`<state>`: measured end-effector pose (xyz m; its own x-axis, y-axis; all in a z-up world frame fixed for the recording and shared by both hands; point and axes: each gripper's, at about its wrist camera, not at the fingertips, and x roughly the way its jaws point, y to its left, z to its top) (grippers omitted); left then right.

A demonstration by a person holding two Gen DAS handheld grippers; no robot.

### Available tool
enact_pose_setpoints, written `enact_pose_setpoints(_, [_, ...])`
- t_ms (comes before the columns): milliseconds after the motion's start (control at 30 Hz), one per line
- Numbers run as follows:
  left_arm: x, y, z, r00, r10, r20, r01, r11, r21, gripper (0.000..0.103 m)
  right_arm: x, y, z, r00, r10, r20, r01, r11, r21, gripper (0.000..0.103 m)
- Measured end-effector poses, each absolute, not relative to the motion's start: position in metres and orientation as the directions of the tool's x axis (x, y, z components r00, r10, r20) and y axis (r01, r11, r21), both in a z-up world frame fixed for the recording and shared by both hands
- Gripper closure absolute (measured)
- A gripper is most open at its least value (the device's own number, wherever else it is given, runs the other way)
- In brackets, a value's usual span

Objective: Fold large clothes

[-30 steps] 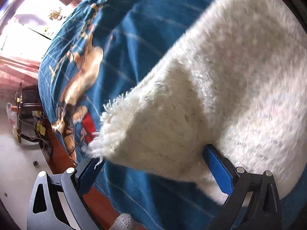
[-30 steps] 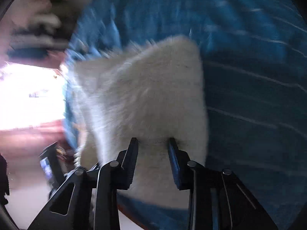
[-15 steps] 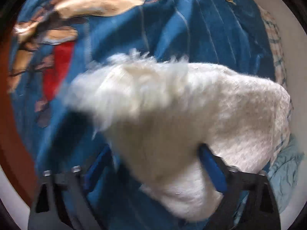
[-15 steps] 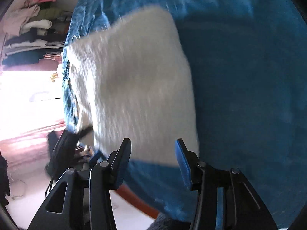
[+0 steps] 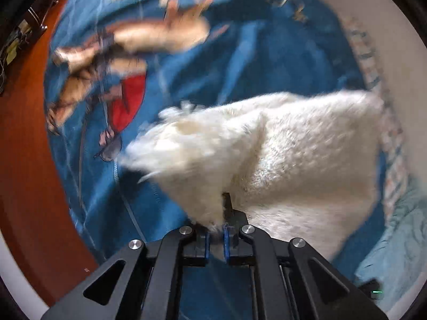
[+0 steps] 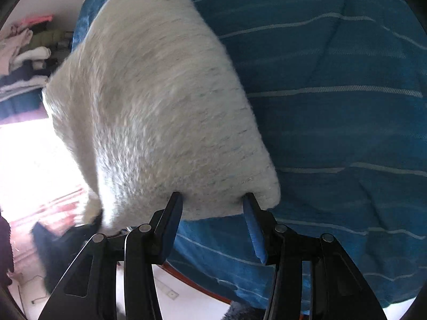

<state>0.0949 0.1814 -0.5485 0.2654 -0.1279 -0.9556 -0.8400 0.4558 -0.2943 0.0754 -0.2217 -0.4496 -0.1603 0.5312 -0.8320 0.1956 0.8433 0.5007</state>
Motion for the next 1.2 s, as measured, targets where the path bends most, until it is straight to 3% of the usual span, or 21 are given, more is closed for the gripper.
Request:
enact_pose_setpoints(133, [0.108, 0.182, -0.563, 0.234, -0.151, -0.96, -0.823, 0.495, -0.279, 0.095, 0.093, -0.211, -0.423, -0.117, 0.528, -0.841, 0.149, 0.847, 0.511, 0.053])
enact_pose_setpoints(267, [0.105, 0.189, -0.523, 0.25, -0.154, -0.956, -0.793, 0.534, -0.294, 0.089, 0.118, -0.179, -0.41, -0.078, 0.519, -0.851, 0.023, 0.855, 0.519, 0.053])
enact_pose_setpoints(333, [0.1, 0.195, -0.501, 0.24, -0.111, -0.964, -0.795, 0.548, -0.261, 0.083, 0.131, -0.159, -0.428, -0.163, 0.443, -0.882, -0.042, 0.89, 0.455, 0.055])
enact_pose_setpoints(400, [0.101, 0.198, -0.481, 0.223, -0.042, -0.974, -0.783, 0.587, -0.204, 0.062, 0.139, -0.15, -0.449, -0.19, 0.386, -0.903, -0.047, 0.915, 0.401, 0.057])
enact_pose_setpoints(433, [0.104, 0.198, -0.475, 0.224, -0.02, -0.974, -0.771, 0.607, -0.19, 0.035, 0.144, -0.145, -0.452, -0.211, 0.37, -0.905, -0.053, 0.92, 0.388, 0.057])
enact_pose_setpoints(467, [0.108, 0.198, -0.468, 0.232, 0.002, -0.973, -0.756, 0.629, -0.179, 0.013, 0.15, -0.143, -0.447, -0.24, 0.357, -0.903, -0.041, 0.925, 0.377, 0.057])
enact_pose_setpoints(667, [0.166, 0.19, -0.456, 0.294, 0.082, -0.952, -0.622, 0.773, -0.126, 0.012, 0.171, -0.149, -0.385, -0.073, 0.362, -0.929, -0.06, 0.929, 0.366, 0.057])
enact_pose_setpoints(833, [0.237, 0.177, -0.513, 0.243, 0.041, -0.969, -0.517, 0.851, -0.094, 0.012, 0.204, -0.139, -0.439, -0.082, 0.353, -0.932, 0.041, 0.936, 0.35, 0.057])
enact_pose_setpoints(900, [0.247, 0.178, -0.557, 0.146, -0.047, -0.988, -0.534, 0.837, -0.119, 0.011, 0.208, -0.139, -0.435, -0.1, 0.368, -0.924, 0.038, 0.93, 0.366, 0.056])
enact_pose_setpoints(967, [0.242, 0.184, -0.567, 0.152, -0.065, -0.986, -0.552, 0.822, -0.14, 0.006, 0.207, -0.154, -0.424, -0.127, 0.441, -0.888, 0.031, 0.897, 0.441, 0.055])
enact_pose_setpoints(1033, [0.23, 0.19, -0.555, 0.183, -0.064, -0.981, -0.55, 0.82, -0.156, 0.006, 0.208, -0.188, -0.409, -0.117, 0.587, -0.801, 0.061, 0.809, 0.585, 0.05])
enact_pose_setpoints(1100, [0.21, 0.195, -0.539, 0.189, -0.05, -0.981, -0.573, 0.805, -0.152, 0.006, 0.2, -0.219, -0.407, -0.086, 0.654, -0.752, 0.082, 0.757, 0.648, 0.034])
enact_pose_setpoints(1200, [0.161, 0.207, -0.514, 0.208, -0.06, -0.976, -0.662, 0.726, -0.186, 0.007, 0.186, -0.253, -0.425, -0.109, 0.655, -0.747, 0.081, 0.755, 0.65, 0.031])
